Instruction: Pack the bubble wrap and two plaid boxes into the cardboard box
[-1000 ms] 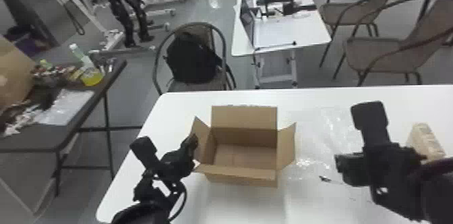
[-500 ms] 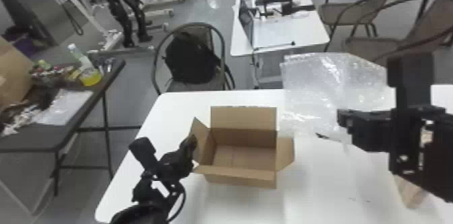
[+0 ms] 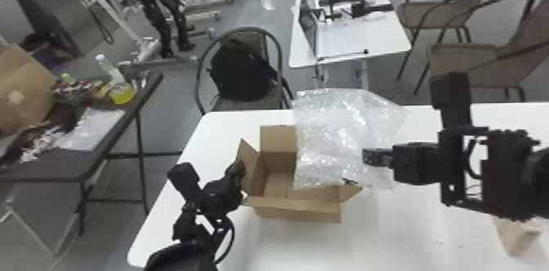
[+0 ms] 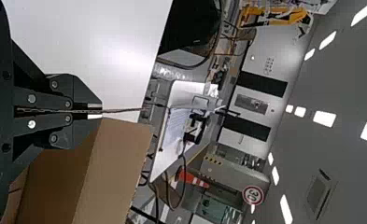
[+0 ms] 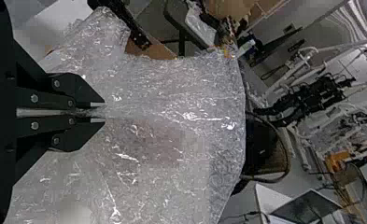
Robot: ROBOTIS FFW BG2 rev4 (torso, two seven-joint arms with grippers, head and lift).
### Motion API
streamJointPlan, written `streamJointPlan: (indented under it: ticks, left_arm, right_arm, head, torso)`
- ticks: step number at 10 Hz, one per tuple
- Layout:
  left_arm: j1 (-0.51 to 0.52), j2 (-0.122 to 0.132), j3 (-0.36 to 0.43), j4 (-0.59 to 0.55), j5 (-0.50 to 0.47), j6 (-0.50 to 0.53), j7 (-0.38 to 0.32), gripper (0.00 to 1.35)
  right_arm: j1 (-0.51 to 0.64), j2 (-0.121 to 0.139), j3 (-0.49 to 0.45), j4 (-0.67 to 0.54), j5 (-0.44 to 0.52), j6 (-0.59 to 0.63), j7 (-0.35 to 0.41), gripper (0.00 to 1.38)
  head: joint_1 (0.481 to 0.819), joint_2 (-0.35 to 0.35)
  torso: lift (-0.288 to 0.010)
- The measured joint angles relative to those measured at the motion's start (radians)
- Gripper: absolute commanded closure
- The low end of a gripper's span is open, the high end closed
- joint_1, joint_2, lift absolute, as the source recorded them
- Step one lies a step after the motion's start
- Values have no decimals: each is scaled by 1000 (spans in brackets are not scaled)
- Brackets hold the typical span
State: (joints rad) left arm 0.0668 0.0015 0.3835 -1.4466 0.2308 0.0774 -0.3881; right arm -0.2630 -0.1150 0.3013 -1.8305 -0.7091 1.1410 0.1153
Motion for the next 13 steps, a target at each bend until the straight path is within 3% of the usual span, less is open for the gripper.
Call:
streamJointPlan:
  ticks: [2, 3, 4, 6, 8, 10, 11, 13]
  left_arm:
    - [16, 0, -37, 0, 15, -47, 91, 1214]
    - [30, 0, -65, 0, 37, -73, 138, 1214]
    - [41, 0, -92, 0, 54, -91, 159, 1214]
    - [46, 0, -108, 0, 61, -91, 163, 1214]
    - [43, 0, -114, 1, 61, -92, 167, 1214]
    - [36, 0, -124, 7, 62, -92, 167, 1214]
    - [31, 0, -132, 13, 64, -93, 167, 1214]
    - [31, 0, -134, 17, 73, -96, 167, 1214]
  right_arm:
    - [-71, 25, 67, 156, 55, -52, 166, 1110]
    - [-102, 51, 93, 235, 117, -91, 273, 1110]
    - [-134, 90, 109, 326, 241, -129, 399, 1110]
    - [-209, 114, 156, 546, 381, -232, 511, 1110]
    - [-261, 115, 163, 767, 454, -349, 541, 1110]
    - [-297, 115, 164, 933, 431, -462, 581, 1110]
    - [-308, 115, 168, 983, 405, -512, 601, 1110]
    - [-311, 115, 201, 968, 353, -542, 618, 1110]
  head:
    - [695, 350]
    - [695, 350]
    - [695, 350]
    - [695, 350]
    - [695, 350]
    - [695, 350]
    - [695, 350]
    - [695, 350]
  torso:
    - [-14]
    - [-14]
    - [-14]
    - [-14]
    - [-14]
    - [-14]
    - [-14]
    - [-14]
